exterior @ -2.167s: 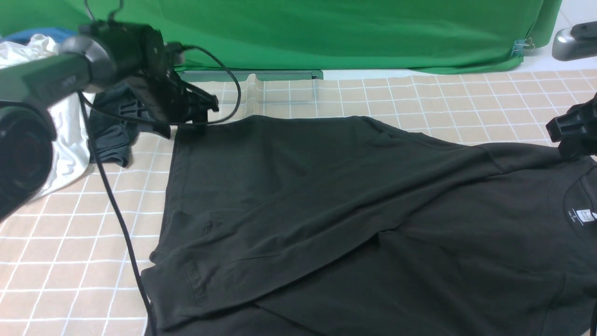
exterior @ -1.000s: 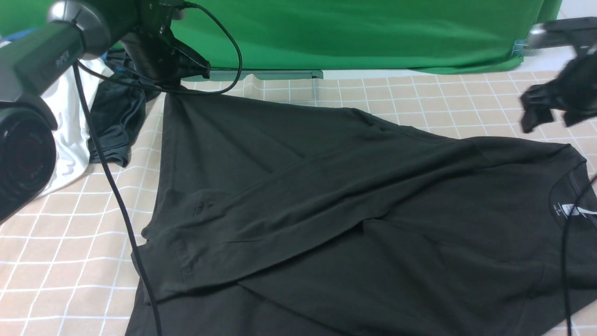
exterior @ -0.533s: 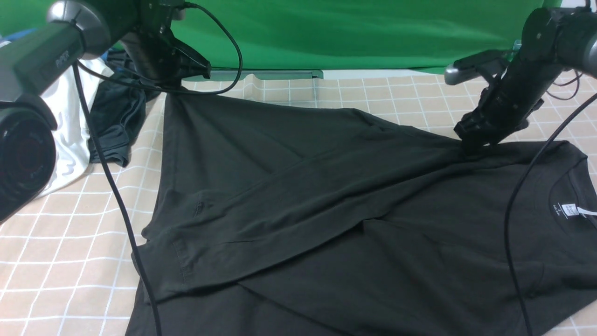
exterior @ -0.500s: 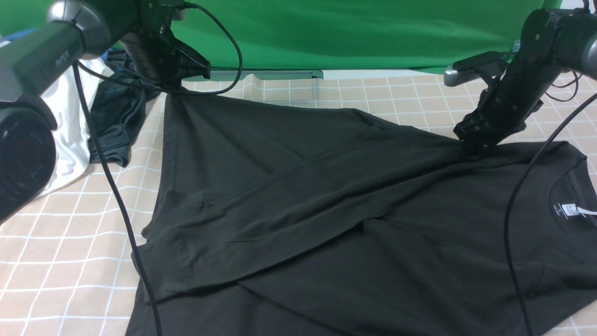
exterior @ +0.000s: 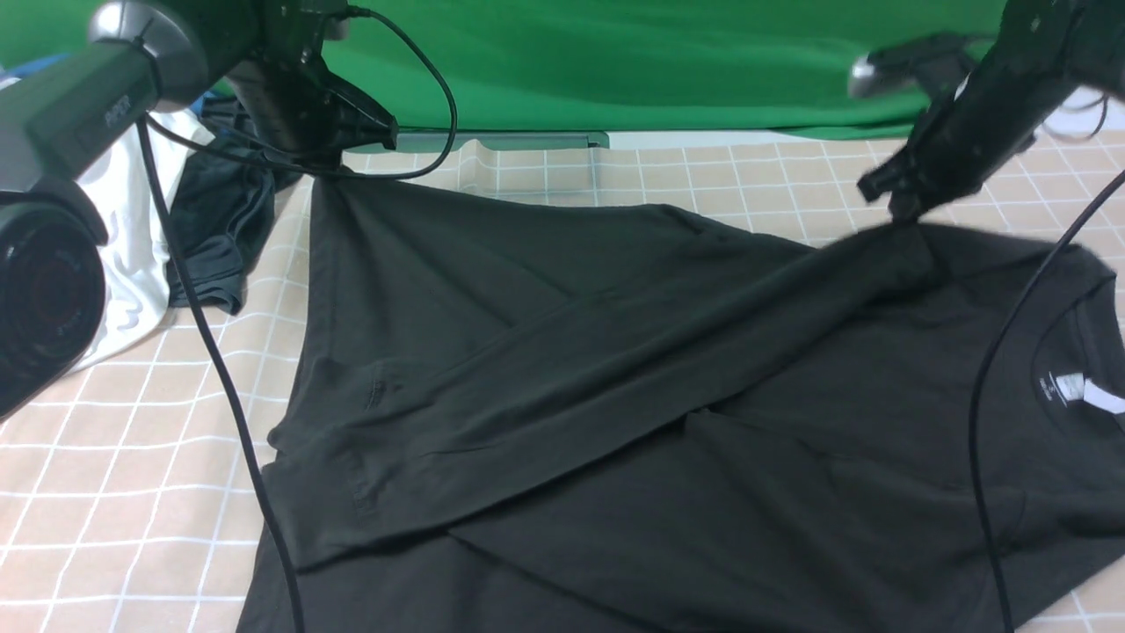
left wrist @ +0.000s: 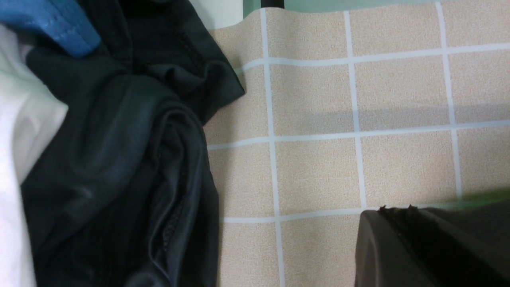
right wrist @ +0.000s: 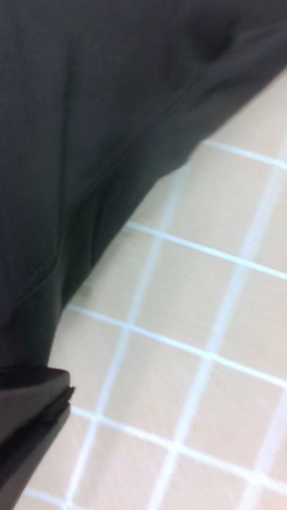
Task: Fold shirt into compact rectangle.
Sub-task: 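Grasp the near edge of the shirt at its hem and shoulder corners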
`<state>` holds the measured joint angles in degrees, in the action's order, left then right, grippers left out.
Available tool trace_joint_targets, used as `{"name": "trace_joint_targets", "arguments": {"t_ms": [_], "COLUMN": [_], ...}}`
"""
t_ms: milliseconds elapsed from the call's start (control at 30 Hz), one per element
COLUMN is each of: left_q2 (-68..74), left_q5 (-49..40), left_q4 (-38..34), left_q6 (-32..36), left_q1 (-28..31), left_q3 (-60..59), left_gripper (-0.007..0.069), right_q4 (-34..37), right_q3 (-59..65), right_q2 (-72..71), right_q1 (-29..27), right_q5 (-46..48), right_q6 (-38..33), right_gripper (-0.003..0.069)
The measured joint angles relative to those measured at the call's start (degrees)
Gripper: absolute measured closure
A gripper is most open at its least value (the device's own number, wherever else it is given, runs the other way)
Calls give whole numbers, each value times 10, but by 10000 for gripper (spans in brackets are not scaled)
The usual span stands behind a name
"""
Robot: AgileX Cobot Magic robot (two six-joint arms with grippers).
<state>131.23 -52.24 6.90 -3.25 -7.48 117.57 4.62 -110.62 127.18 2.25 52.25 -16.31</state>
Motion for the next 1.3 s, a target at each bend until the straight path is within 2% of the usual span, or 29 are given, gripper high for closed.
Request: {"name": "trace_joint_targets", "arguments": {"t_ms": [167,533,700,767,833,900,967,1067,1133,1167,1267,1300], "left_q2": [0,0,0,0,0,0,-2,-11,-35,-53,-110,-123], "left_q5": [0,69,91,98,105,106,80,33,-40,-80,-153,-159], "left_q4": [0,28,35,49,70,87,101,99,69,46,-1,-6], "left_q6": [0,-85,-99,-99,-100,-101,-101,-95,-58,-38,-12,-10], "left_q1": [0,6,14,14,14,15,17,17,18,17,16,14], "left_q3": [0,0,0,0,1,5,18,33,48,50,33,19], "left_gripper": [591,591,589,582,560,520,447,386,358,368,477,517], "right_q4": [-2,-8,-7,-8,-10,-12,-14,-15,-15,-14,-13,-13], "right_q3": [-7,-9,-9,-9,-10,-13,-23,-39,-51,-48,-6,8], "right_q2": [-1,20,22,22,22,20,14,-3,-33,-53,-114,-132], "right_q1": [-8,-13,-13,-13,-14,-15,-15,-15,-15,-15,-15,-15], "right_q5": [-3,5,-10,-18,-22,-21,4,58,124,145,164,166], "right_q6": [5,12,12,15,17,19,24,32,41,41,43,44], "right_gripper": [620,620,612,568,482,368,258,207,238,291,519,552]}}
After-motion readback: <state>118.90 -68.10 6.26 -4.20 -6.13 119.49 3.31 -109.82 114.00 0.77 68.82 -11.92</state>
